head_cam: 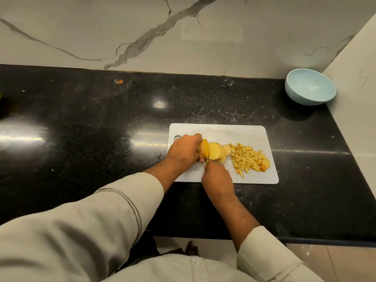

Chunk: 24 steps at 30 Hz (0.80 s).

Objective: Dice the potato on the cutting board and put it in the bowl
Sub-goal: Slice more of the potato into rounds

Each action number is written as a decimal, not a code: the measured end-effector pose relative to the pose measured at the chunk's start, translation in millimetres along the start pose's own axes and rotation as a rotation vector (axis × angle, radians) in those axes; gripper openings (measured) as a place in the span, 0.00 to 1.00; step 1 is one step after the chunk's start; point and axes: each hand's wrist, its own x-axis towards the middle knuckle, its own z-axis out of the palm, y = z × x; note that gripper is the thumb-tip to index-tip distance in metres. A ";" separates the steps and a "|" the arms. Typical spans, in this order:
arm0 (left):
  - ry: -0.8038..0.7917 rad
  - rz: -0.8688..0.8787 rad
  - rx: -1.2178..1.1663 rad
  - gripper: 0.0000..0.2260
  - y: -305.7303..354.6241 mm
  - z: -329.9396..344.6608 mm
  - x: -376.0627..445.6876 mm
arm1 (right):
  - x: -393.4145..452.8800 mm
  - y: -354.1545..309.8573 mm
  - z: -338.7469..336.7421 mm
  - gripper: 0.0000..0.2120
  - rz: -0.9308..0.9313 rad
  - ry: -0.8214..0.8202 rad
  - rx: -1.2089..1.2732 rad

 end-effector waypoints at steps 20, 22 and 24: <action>0.114 0.034 -0.221 0.25 -8.0 14.2 -11.5 | -42.1 9.7 -17.6 0.12 -0.103 0.247 -0.054; 0.099 0.044 -0.221 0.22 -8.6 12.7 -9.4 | -35.6 2.9 -16.0 0.10 -0.107 0.237 -0.032; 0.081 0.035 -0.206 0.24 -7.7 11.4 -7.6 | -30.8 -3.1 -14.1 0.07 -0.095 0.233 0.005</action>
